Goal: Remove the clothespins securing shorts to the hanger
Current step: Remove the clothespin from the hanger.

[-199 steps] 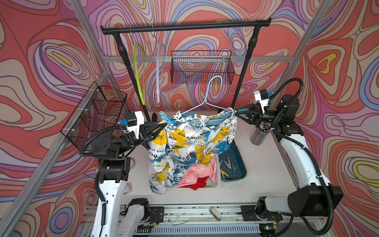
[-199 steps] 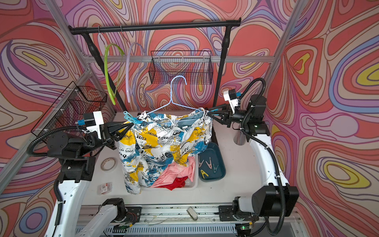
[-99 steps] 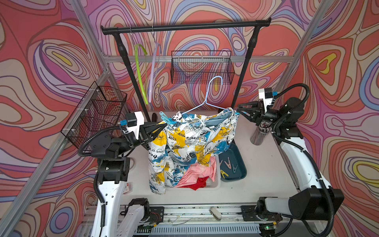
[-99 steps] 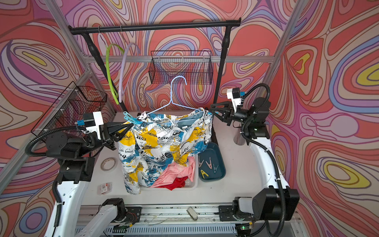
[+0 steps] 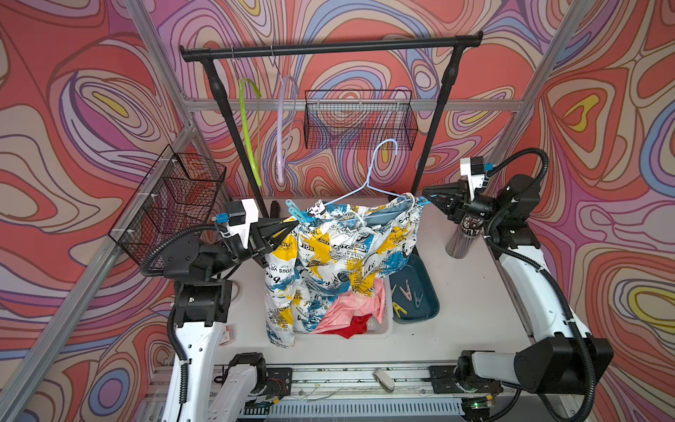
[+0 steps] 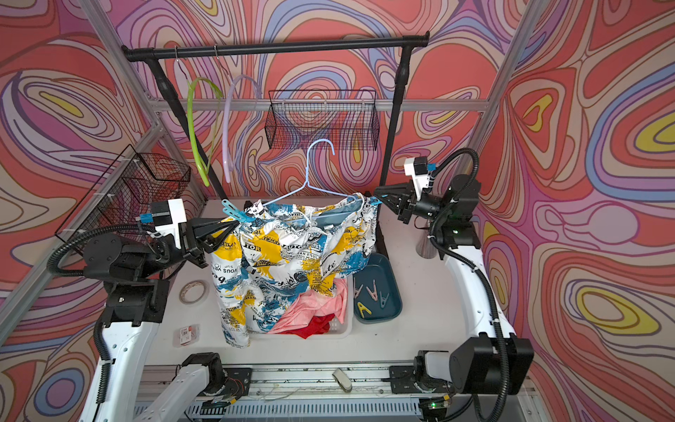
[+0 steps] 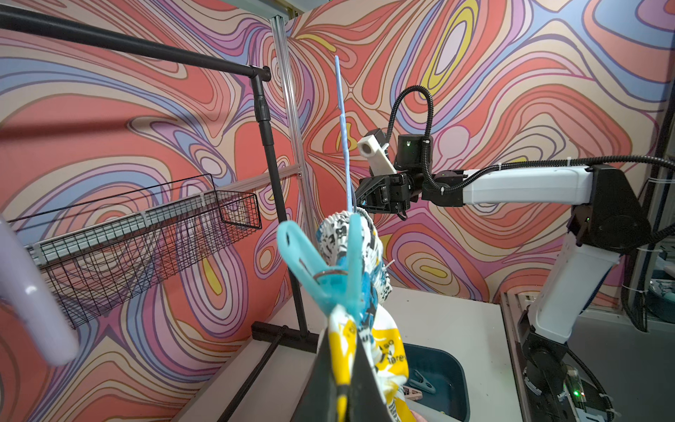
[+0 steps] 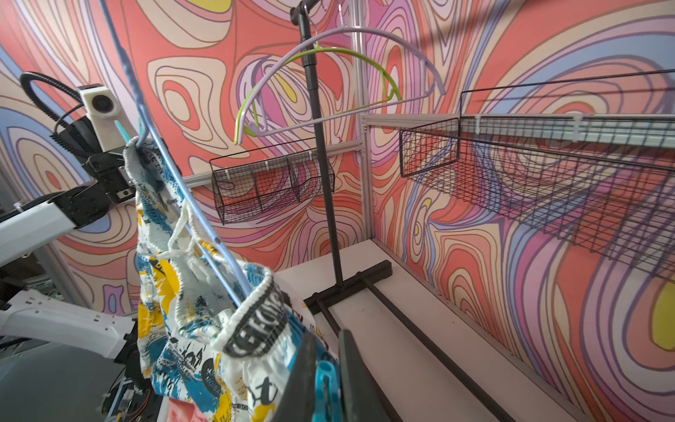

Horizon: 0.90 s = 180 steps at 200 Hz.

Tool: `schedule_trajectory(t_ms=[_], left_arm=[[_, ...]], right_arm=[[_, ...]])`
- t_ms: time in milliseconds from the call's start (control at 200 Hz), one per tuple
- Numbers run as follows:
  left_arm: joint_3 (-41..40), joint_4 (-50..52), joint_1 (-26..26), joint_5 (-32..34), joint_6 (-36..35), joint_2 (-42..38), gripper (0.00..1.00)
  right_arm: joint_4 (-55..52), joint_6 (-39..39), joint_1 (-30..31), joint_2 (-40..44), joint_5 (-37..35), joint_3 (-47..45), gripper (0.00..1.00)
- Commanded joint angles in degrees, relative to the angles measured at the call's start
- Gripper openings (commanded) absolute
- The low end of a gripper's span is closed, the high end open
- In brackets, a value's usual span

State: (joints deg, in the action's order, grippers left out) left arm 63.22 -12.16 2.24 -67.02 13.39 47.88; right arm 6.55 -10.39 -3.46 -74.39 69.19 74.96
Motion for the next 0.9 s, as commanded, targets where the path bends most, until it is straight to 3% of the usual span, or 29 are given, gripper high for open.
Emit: schedule_trajectory(t_ms=[0, 165, 296, 436, 536, 656, 756, 811, 897], left_arm=[[2.93, -0.50, 0.35, 0.88, -1.70, -0.68, 0.00], [3.74, 1.92, 0.36, 1.90, -3.33, -0.09, 0.00], [4.19, 3.87, 0.32, 3.05, -4.60, 0.24, 0.00], [4.52, 6.37, 0.33, 4.27, -6.93, 0.37, 0.00], [4.76, 8.04, 0.38, 4.98, -8.30, 0.15, 0.00], [5.24, 11.28, 0.32, 5.91, -10.82, 0.02, 0.00], [5.60, 10.79, 0.32, 4.20, -9.91, 0.53, 0.00], [5.44, 10.13, 0.35, 4.09, -9.49, 0.38, 0.00], [5.09, 8.68, 0.33, 3.93, -8.78, 0.28, 0.00]], right_arm=[[-8.11, 6.94, -2.03, 4.28, -10.43, -0.04, 0.00], [-19.81, 13.60, -3.48, 8.75, -26.13, -0.09, 0.00], [-25.59, 13.17, -4.11, 8.75, -35.98, -0.60, 0.00], [-27.78, 6.26, -6.51, 4.22, -29.78, -0.27, 0.00], [-29.12, 1.62, -6.87, 2.33, -31.61, 0.70, 0.00], [-31.59, 1.32, -8.33, 3.20, -33.10, 1.90, 0.00], [-35.96, 1.55, -8.30, 3.38, -27.86, 3.66, 0.00], [-36.40, -1.18, -8.18, 4.87, -26.82, 1.83, 0.00], [-37.26, -5.47, -7.41, 9.08, -30.90, -3.78, 0.00]])
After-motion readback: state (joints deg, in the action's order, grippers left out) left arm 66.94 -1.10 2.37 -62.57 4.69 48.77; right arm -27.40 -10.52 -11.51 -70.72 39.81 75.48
